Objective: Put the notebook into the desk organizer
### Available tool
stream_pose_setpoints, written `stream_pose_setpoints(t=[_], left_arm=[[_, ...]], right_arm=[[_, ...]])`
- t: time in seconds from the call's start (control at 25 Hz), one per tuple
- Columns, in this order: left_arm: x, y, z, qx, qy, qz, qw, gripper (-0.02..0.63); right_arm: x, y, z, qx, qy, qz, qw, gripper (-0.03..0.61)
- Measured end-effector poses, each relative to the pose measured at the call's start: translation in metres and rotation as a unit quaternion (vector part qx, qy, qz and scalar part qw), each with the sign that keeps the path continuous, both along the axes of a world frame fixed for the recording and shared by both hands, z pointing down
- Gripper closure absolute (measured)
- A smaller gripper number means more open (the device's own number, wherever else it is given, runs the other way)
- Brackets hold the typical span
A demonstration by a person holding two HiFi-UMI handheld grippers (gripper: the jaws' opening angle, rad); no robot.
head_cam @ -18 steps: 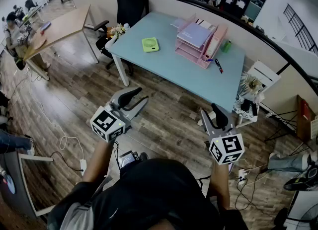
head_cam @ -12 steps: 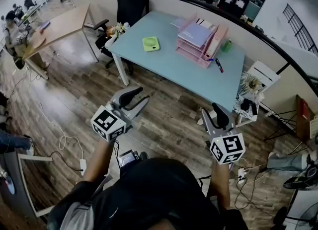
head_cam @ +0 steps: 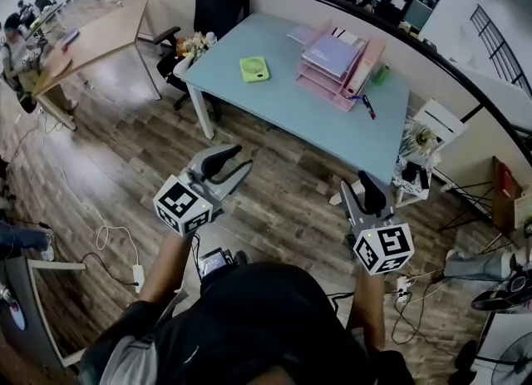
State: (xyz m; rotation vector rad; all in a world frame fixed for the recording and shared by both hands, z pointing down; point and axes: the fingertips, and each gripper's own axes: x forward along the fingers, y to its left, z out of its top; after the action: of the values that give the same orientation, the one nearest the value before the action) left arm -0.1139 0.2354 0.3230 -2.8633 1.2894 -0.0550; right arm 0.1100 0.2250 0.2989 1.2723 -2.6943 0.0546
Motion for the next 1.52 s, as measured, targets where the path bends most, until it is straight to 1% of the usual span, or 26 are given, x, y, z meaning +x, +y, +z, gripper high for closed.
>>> stream_pose_setpoints(t=[0.36,0.56,0.8,1.12,1.24,1.4,1.52], left_arm=[[-0.025,0.01,0.016,-0.016,0.007,0.024,0.9996,0.451],[-0.035,0.014,0.015,-0.009,0.013,0.035,0.9993,0.451],[-0.039,0.016,0.019,-0.011,0.021,0.036,0.9991,0.451],[-0.044,0.005,0.025,-0.022,0.01,0.001,0.9997,0.451],[-0.037,-0.003,0.022,-0.022,0.007,-0.009,0.9997,0.451],[-0.022,-0.015,0.018,-0.02,-0.007,-0.026,0.9994,0.451],[-0.011,-0.024,0.02,-0.03,-0.009,-0.042,0.9986,0.451]], right_arm=[[-0.02,0.011,0.008,-0.012,-0.003,0.029,0.999,0.413],[-0.028,0.019,0.002,-0.006,0.004,0.042,0.999,0.413],[-0.034,0.017,0.002,-0.009,0.009,0.041,0.999,0.413],[-0.025,-0.021,0.003,-0.005,-0.007,0.025,1.0,0.413],[-0.018,-0.039,0.002,-0.002,-0.016,0.014,1.0,0.413],[-0.01,-0.062,0.004,-0.006,-0.026,-0.009,1.0,0.413],[-0.001,-0.081,0.006,-0.008,-0.032,-0.022,0.999,0.413]])
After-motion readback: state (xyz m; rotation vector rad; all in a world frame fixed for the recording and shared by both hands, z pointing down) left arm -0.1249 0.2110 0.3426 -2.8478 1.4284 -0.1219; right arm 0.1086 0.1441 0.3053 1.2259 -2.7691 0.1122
